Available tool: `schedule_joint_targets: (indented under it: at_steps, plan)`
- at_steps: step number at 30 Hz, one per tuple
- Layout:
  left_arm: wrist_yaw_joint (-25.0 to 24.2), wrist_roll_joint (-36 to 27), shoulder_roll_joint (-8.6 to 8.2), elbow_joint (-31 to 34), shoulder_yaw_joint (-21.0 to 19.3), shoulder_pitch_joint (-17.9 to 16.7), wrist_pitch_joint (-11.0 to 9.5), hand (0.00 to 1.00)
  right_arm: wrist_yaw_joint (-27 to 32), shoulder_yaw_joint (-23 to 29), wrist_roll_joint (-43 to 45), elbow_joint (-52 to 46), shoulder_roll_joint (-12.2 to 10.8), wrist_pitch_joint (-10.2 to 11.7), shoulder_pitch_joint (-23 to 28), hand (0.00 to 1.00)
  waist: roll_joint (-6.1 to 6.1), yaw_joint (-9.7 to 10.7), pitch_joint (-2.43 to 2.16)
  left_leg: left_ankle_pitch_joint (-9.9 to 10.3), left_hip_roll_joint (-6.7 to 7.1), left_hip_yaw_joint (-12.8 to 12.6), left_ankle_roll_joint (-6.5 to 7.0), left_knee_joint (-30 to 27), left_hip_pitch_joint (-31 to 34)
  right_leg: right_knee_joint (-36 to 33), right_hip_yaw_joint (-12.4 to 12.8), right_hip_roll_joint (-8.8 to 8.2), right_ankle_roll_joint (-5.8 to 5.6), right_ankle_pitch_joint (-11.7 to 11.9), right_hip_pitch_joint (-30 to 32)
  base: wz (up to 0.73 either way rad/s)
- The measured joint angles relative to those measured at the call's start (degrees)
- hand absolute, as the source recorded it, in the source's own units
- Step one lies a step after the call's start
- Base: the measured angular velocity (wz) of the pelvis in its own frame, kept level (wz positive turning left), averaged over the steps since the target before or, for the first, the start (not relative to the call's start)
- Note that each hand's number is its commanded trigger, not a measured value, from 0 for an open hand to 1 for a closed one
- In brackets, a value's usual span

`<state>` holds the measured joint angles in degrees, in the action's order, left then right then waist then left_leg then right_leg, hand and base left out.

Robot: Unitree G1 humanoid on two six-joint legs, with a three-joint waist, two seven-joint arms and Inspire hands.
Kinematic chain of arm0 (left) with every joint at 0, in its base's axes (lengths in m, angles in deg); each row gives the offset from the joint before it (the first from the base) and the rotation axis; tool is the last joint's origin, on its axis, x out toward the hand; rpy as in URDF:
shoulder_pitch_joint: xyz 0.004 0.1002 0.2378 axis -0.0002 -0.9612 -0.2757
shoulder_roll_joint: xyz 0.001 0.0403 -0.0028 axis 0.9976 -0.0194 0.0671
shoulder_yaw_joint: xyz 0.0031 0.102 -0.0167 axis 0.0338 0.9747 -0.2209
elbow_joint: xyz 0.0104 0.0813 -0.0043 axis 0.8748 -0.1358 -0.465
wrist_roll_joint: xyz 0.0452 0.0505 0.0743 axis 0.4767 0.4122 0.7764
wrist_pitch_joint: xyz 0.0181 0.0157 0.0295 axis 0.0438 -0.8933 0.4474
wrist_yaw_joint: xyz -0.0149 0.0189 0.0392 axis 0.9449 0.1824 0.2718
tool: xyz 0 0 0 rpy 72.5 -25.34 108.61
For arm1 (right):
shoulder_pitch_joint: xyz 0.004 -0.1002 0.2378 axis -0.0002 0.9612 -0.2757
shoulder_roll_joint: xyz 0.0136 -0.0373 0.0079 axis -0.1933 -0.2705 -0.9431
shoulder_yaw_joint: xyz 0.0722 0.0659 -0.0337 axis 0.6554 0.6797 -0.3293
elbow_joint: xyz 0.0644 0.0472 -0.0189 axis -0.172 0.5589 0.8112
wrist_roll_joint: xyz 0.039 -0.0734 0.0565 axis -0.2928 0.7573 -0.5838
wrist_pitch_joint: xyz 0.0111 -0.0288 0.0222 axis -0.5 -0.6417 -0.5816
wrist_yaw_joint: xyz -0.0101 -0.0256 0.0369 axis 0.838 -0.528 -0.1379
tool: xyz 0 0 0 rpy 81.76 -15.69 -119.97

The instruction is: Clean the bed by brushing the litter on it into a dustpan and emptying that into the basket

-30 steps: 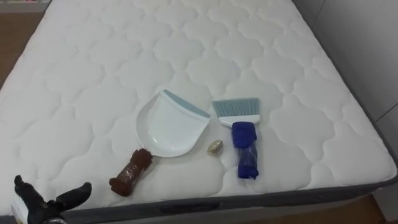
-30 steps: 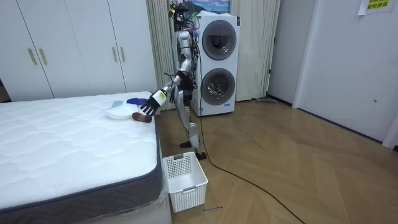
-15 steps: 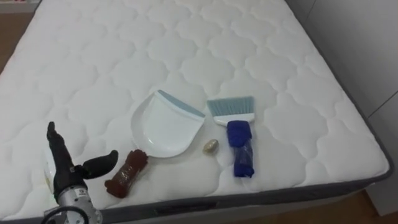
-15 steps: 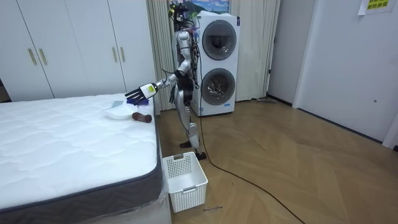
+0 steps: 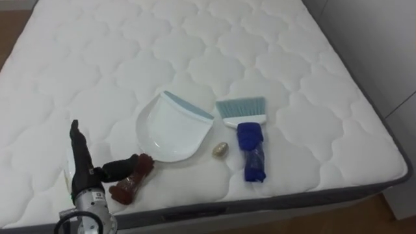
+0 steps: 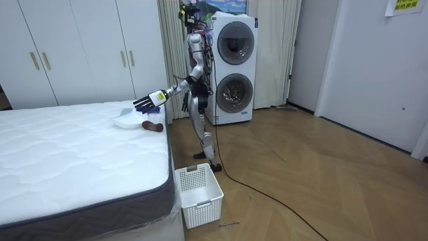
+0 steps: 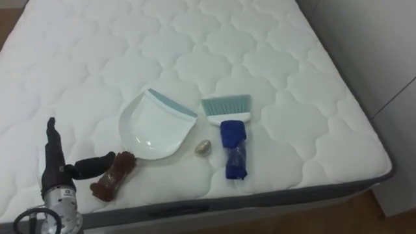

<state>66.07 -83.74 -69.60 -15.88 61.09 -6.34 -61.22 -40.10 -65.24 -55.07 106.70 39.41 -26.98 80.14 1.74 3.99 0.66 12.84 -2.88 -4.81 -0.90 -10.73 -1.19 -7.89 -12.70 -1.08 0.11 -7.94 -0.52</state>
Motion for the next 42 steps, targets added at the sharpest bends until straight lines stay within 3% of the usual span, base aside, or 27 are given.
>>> schedule_joint_targets:
  at_steps: [11, 23, 30, 34, 39, 42]
  plan:
    - [0.2, 1.2, 0.03, -10.9, 3.2, 4.8, 0.0, 0.0, 1.4, -4.0, -2.0, 1.2, 0.0, -0.3, -2.3, 0.0, -0.23, 0.4, 0.2, 0.0, -0.17, 0.0, -0.01, -0.1, 3.2, -0.8, 0.2, 0.09, 0.09, 0.1, 3.7, -0.01]
    - [0.8, 1.4, 0.13, -15.7, 5.3, 8.5, -0.1, 0.0, 1.8, -9.3, -4.3, 2.0, 0.1, -1.2, -5.5, 0.0, -0.38, 0.6, 0.5, -0.1, -0.29, -0.2, -0.06, -1.0, 6.9, -1.3, 0.1, 0.08, 0.3, 0.2, 7.2, 0.0]
    - [3.1, 1.2, 0.75, -21.2, 5.7, 15.1, -0.7, 0.0, 1.7, -11.3, -3.0, 2.3, 0.1, -1.2, -8.1, 0.0, -0.61, 1.3, 0.94, -0.4, -0.25, 0.2, -0.02, -1.2, 9.3, -1.9, 0.0, -0.04, 0.34, 0.2, 9.7, 0.0]
    - [3.6, 1.2, 0.84, -25.8, 5.8, 18.3, -2.9, 0.0, 2.3, -11.9, -2.5, 2.2, 0.1, -1.0, -9.2, 0.0, -0.97, 1.2, 1.55, -0.4, -0.27, 0.2, -0.02, -1.2, 10.4, -2.0, 0.5, 0.0, 0.37, 0.2, 11.0, -0.05]
    - [4.7, 0.8, 1.08, -30.3, 5.5, 19.2, -2.9, 0.0, 3.9, -13.3, -2.2, 2.3, 0.1, -0.7, -10.3, 0.0, -1.18, 1.5, 1.74, -0.4, -0.31, 0.8, -0.02, -2.8, 13.5, -3.2, 1.8, 0.0, 0.4, 0.3, 14.3, -0.1]
    - [4.7, 0.8, 1.42, -32.2, 4.2, 20.8, -2.9, 0.0, 5.1, -13.5, -2.2, 2.3, 0.1, -0.6, -10.5, 0.0, -1.18, 2.2, 1.92, -0.4, -0.31, 0.7, -0.02, -5.0, 15.7, -4.4, 3.9, -0.02, 0.4, 0.3, 15.7, 0.08]
